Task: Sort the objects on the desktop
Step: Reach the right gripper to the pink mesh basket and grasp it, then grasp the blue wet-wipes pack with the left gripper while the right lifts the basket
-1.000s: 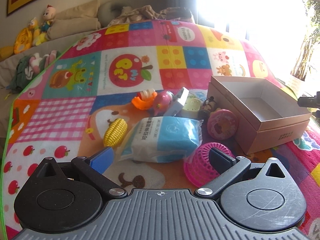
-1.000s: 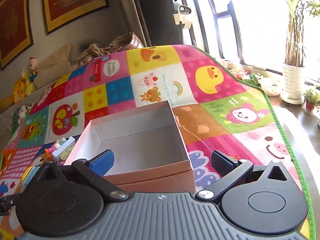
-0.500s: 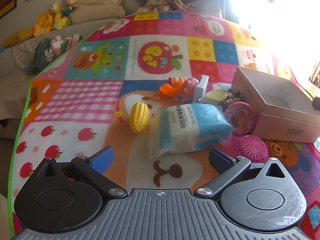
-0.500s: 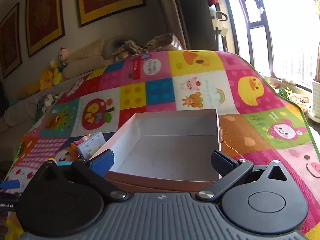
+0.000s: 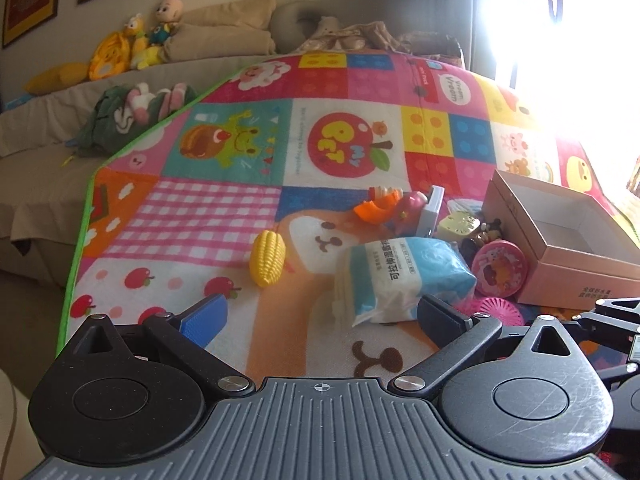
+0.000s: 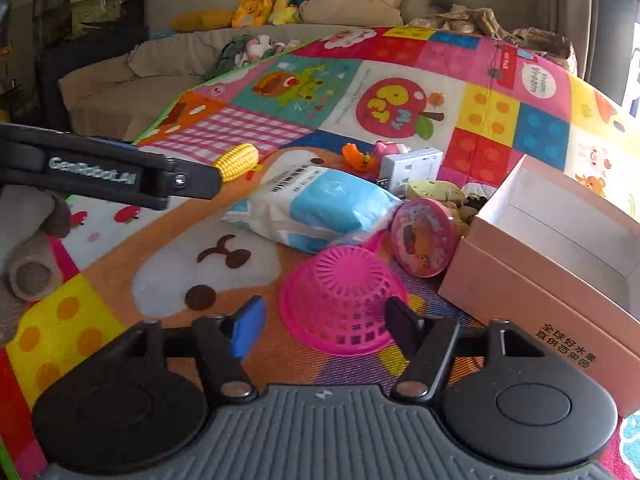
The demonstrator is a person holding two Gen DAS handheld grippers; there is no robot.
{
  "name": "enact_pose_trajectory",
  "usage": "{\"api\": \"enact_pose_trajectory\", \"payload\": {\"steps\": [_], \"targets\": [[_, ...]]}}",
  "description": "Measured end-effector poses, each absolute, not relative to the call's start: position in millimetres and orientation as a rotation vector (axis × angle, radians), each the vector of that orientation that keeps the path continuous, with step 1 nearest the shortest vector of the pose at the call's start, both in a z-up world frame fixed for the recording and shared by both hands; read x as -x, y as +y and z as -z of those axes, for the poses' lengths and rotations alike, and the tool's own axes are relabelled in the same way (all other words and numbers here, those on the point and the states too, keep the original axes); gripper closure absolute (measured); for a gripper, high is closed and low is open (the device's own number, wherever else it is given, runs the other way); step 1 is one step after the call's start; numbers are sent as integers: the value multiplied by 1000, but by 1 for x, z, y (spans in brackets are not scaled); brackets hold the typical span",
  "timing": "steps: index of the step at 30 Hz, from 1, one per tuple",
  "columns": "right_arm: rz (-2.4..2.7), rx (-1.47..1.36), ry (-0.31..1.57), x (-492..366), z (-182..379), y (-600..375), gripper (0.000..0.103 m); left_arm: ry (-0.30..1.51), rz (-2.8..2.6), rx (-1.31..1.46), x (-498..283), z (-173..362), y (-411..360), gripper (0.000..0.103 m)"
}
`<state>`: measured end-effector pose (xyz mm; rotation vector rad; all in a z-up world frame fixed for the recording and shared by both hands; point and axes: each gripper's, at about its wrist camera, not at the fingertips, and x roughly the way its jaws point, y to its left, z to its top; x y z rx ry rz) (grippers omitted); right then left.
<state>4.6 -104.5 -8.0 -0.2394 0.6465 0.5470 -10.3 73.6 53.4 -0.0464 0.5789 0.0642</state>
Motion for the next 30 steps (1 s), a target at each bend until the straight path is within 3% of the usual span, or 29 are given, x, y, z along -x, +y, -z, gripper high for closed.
{"api": "enact_pose_trajectory", "payload": {"steps": [3,10,11,13,14,15,20,22,23,27,30], "targets": [[-526,195,693,-7,9,-124,69,599,-22,29,7,-49,65,0],[-362,170,698,6,15,-191,69,557,52,-105,-27,-48,29,0],[-369,161,697,7,14,-196,67,548,48,-110,-36,-50,29,0],[-416,150,693,10,8,-197,46,553,20,-95,-58,-52,35,0],[-447,144,675,12,5,-192,30,564,-6,-81,-67,-53,40,0],[-472,147,656,12,2,-185,26,575,-31,-62,-74,-54,46,0],[-561,196,639,-13,-2,-130,26,602,-5,-6,-84,-56,64,0],[-558,197,663,-29,2,-116,28,616,20,-16,-88,-53,64,0],[-555,193,687,-37,5,-110,45,622,30,-19,-90,-51,63,0],[-558,159,701,-28,1,-121,45,655,113,-7,-105,-40,57,0],[-543,166,690,-4,2,-146,54,694,210,41,-117,-31,56,0]]}}
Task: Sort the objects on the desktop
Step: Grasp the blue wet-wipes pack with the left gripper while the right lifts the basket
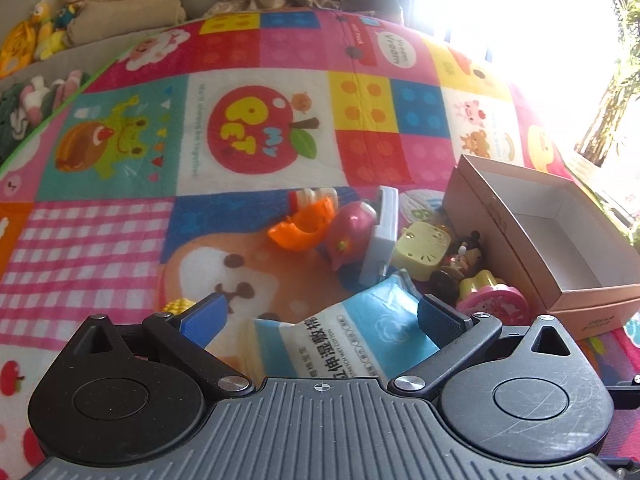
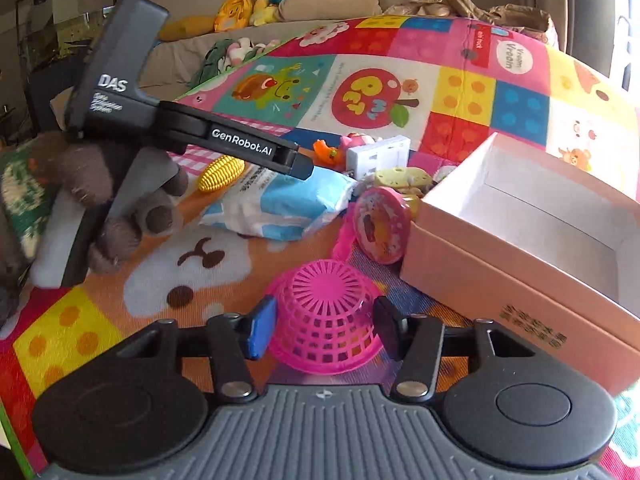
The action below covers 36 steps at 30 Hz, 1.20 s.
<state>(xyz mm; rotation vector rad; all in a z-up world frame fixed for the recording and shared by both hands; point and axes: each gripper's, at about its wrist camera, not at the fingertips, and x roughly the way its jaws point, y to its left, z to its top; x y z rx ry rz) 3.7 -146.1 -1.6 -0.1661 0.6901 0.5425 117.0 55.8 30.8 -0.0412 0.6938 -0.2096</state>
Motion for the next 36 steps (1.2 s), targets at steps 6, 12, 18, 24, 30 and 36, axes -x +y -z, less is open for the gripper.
{"api": "enact_pose_trajectory", "payload": {"steps": [6,12,18,24,30,36], "targets": [[-396,98,718,25,7,-209,56,739,376,42,-92,-24,43,0],[-348,30,708,30,13,-233,54,689,612,-180,-16,-28,13,0],[-396,51,665,29,6,-222,35,592,442,-454,-9,-24,-18,0],[-412,48,631,29,-3,-214,34,675,346,-306,-51,-15,-20,3],[-460,91,624,22,-7,-202,31,695,285,-246,-28,-16,-4,41],[-510,163,658,-6,5,-177,23,753,330,-186,32,-22,17,33]]}}
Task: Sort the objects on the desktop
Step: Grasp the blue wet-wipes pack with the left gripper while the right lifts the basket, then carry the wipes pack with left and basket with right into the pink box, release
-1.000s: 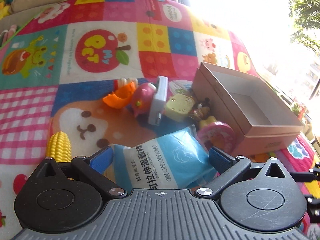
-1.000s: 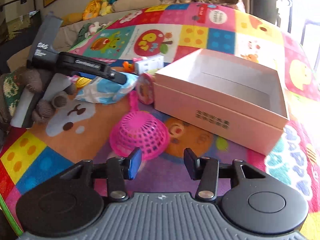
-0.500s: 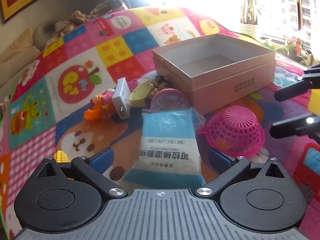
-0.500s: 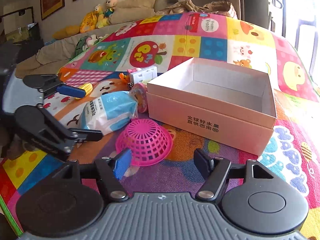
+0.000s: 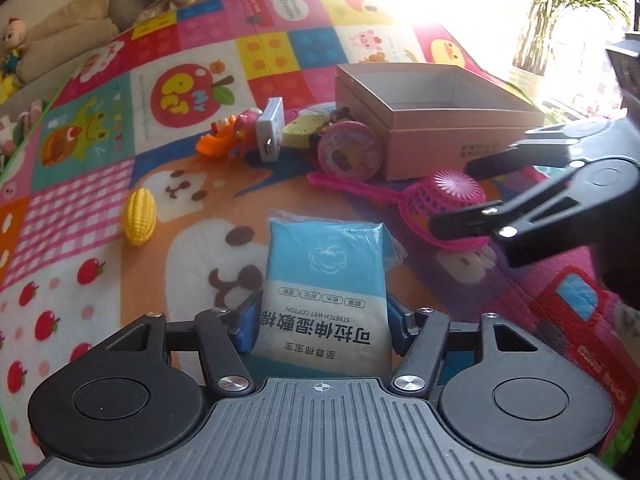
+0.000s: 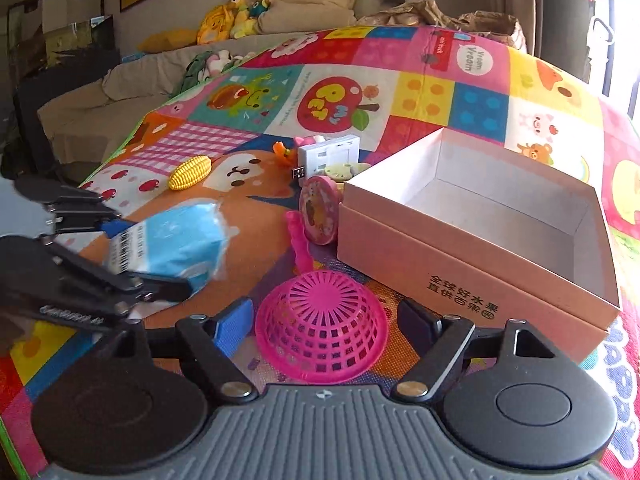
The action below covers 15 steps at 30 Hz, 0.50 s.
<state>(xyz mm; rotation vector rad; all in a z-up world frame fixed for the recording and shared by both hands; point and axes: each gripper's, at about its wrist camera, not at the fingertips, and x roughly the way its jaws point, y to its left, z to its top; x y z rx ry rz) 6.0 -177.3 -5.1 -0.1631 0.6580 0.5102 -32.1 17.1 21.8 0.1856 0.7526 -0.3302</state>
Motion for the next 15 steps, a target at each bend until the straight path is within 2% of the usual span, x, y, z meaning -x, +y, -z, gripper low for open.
{"api": "enact_pose_trajectory", "payload": {"steps": [1,3,7,8,10,11,12,15], "targets": [[-518,164,671,-12,8,-174,23,760,341,-170,39,-23,19,24],[-524,165,703,-20,14,-169,23,755,327,-160,47,-23,19,15],[-526,185,716,-12,13,-164,28,748,277,-166,40,-18,16,13],[-532,188,713,-4,9,-164,28,748,272,-171,38,-16,14,14],[-546,227,713,13,2,-164,28,733,252,-202,37,-12,9,22],[-551,251,711,24,-2,-166,28,723,253,-204,39,-13,7,28],[-555,264,708,33,-6,-170,28,720,257,-205,41,-15,5,38],[-549,284,683,65,-26,-190,28,689,274,-210,53,-29,-2,43]]}}
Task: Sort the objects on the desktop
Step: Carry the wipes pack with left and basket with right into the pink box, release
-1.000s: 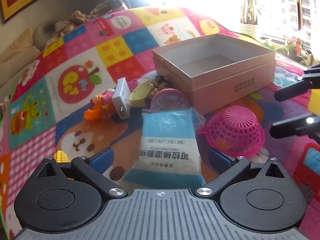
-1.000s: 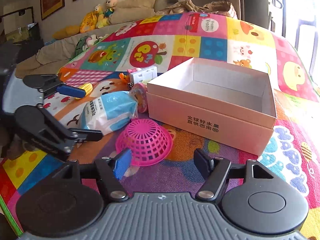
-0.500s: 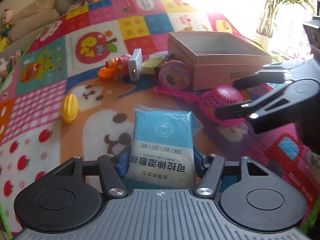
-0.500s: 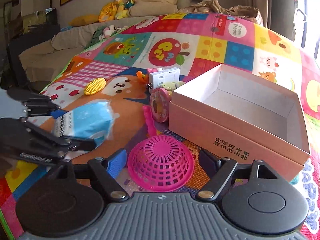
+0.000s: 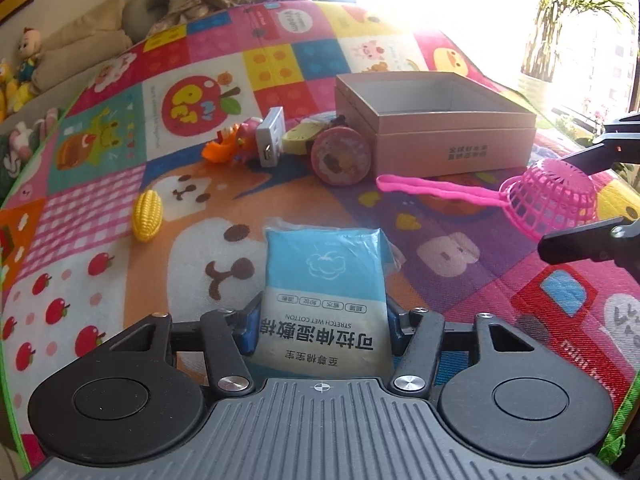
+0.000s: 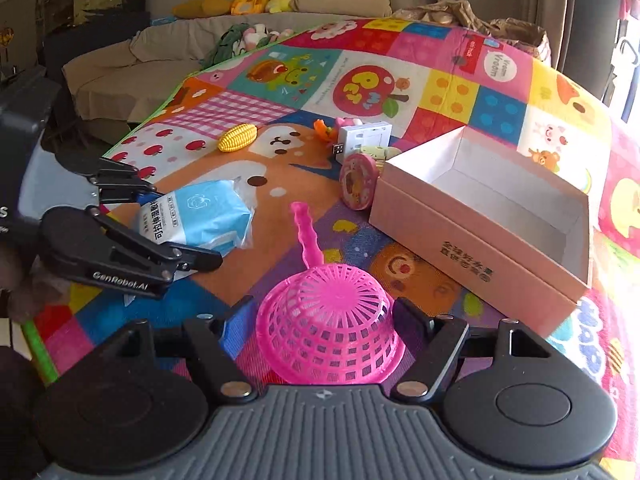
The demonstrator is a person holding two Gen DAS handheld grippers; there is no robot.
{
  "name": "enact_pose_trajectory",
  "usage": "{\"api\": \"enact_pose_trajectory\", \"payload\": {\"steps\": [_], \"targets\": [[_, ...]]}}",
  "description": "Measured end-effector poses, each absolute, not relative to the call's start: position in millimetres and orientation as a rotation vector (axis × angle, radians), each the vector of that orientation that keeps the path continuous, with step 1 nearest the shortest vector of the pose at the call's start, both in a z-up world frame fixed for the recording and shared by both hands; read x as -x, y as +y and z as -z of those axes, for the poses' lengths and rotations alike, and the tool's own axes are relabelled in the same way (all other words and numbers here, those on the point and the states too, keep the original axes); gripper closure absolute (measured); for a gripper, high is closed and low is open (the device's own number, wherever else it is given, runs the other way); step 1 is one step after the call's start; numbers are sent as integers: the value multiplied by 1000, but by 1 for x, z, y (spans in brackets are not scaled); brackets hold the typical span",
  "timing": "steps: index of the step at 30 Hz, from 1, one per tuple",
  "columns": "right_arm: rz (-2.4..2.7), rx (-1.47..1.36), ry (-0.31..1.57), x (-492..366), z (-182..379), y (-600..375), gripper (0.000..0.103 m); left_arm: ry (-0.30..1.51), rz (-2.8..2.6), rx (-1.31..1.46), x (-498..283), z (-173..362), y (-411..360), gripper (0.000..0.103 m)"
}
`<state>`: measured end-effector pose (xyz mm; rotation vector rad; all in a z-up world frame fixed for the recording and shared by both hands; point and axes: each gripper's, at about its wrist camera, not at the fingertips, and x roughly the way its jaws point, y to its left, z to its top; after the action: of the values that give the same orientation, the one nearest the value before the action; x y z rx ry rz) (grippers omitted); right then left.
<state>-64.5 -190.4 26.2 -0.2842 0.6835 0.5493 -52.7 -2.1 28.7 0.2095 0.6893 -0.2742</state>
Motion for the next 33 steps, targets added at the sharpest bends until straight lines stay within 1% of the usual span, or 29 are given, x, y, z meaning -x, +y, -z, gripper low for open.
{"api": "enact_pose_trajectory", "payload": {"steps": [3,7,10,13,17,18,20,21,22,24,27,33], "targets": [[-513,283,624,91,-52,-215,28,604,321,-231,66,-57,-18,43],[-417,277,472,115,-100,-247,28,441,382,-275,68,-105,-49,43],[-340,243,378,111,-129,-263,28,349,388,-294,52,-129,-76,43],[-275,161,332,86,-149,-280,28,328,380,-270,19,-138,-100,43],[-222,106,306,46,-158,-289,28,346,384,-236,-36,-130,-127,43],[-214,103,302,38,-158,-290,28,352,379,-227,-50,-126,-133,40],[-196,87,307,14,-157,-291,28,373,379,-209,-76,-119,-138,31],[-191,79,313,6,-156,-291,28,385,373,-195,-85,-114,-136,22],[-180,67,325,-9,-154,-291,28,395,367,-178,-92,-110,-131,16],[-170,44,357,-29,-149,-292,28,414,369,-148,-93,-104,-117,13],[-155,12,421,-59,-135,-293,28,443,342,-122,-74,-93,-82,8],[-165,-44,536,-96,-97,-279,28,532,269,-128,-37,-58,-25,7]]}}
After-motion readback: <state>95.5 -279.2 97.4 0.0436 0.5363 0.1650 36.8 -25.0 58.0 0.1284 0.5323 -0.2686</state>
